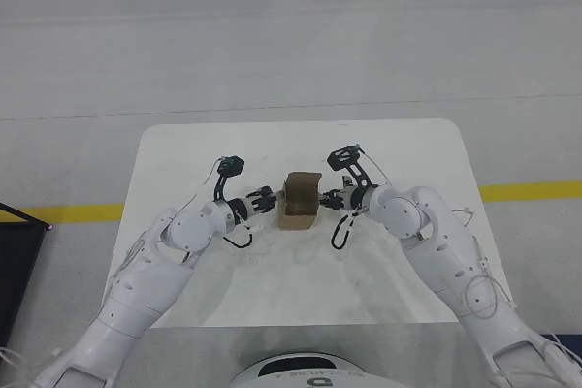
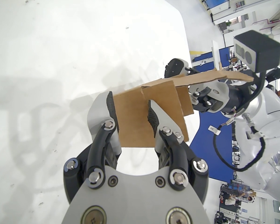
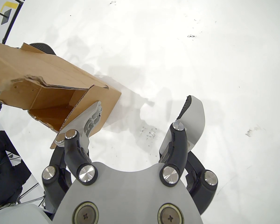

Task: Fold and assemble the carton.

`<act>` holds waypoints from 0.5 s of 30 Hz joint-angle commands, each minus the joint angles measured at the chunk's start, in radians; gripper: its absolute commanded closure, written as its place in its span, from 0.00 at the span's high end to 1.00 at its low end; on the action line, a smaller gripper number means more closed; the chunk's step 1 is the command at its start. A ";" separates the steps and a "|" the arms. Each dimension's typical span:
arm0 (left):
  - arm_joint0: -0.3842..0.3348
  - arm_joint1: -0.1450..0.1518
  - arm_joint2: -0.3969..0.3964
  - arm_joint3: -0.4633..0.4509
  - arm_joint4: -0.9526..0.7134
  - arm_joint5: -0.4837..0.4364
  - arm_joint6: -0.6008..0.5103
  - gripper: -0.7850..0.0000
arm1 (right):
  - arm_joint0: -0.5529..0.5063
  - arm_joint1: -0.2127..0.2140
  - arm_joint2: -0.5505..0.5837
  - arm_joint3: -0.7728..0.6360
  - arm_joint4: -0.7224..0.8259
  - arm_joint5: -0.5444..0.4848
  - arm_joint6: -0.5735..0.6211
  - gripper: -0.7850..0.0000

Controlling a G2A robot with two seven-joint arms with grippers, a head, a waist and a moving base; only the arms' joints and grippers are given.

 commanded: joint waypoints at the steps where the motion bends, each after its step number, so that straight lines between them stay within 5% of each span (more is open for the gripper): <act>1: 0.009 0.002 -0.009 -0.007 -0.008 -0.005 -0.006 0.56 | -0.003 0.001 0.004 -0.002 0.002 -0.001 0.000 0.88; 11: 0.048 0.013 -0.063 -0.026 -0.042 -0.035 -0.030 0.63 | -0.009 0.003 0.007 -0.008 0.002 -0.006 0.009 0.85; 15: 0.073 0.018 -0.083 -0.026 -0.066 -0.048 -0.059 0.80 | -0.010 0.004 0.007 -0.008 0.000 -0.005 0.013 0.85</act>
